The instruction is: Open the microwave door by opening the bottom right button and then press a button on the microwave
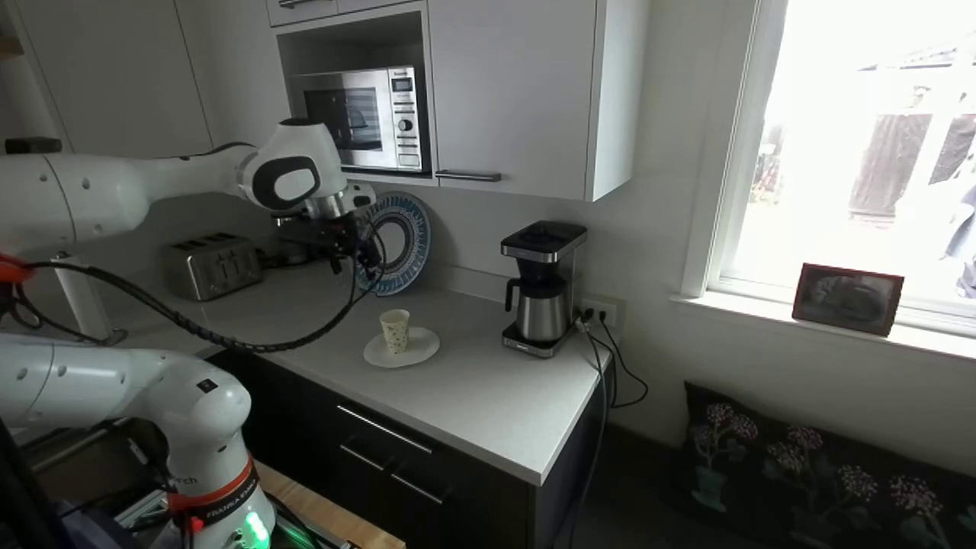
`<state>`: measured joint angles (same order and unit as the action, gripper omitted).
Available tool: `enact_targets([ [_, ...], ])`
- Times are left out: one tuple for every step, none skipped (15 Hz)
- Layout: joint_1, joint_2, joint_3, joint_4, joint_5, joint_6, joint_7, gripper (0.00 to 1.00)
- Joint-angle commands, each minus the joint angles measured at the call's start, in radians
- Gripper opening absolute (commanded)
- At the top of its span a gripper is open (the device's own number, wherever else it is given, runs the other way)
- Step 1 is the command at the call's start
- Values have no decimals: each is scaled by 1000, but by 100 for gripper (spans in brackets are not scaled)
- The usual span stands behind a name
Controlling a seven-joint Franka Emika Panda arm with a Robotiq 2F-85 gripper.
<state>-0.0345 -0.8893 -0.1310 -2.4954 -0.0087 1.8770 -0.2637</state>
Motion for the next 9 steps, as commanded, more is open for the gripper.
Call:
enact_targets([
  [26,29,62,48,-82,121,-12,100],
  [26,33,77,52,-103,184,-1,100],
  [24,35,89,50,-120,254,14,100],
  [20,43,98,42,-129,345,39,100],
  [19,52,104,39,-137,429,51,100],
  [11,61,116,33,-145,515,75,100],
  [7,74,123,29,-150,593,90,100],
  [34,91,113,33,-123,636,91,100],
  [27,61,106,36,-133,561,69,100],
])
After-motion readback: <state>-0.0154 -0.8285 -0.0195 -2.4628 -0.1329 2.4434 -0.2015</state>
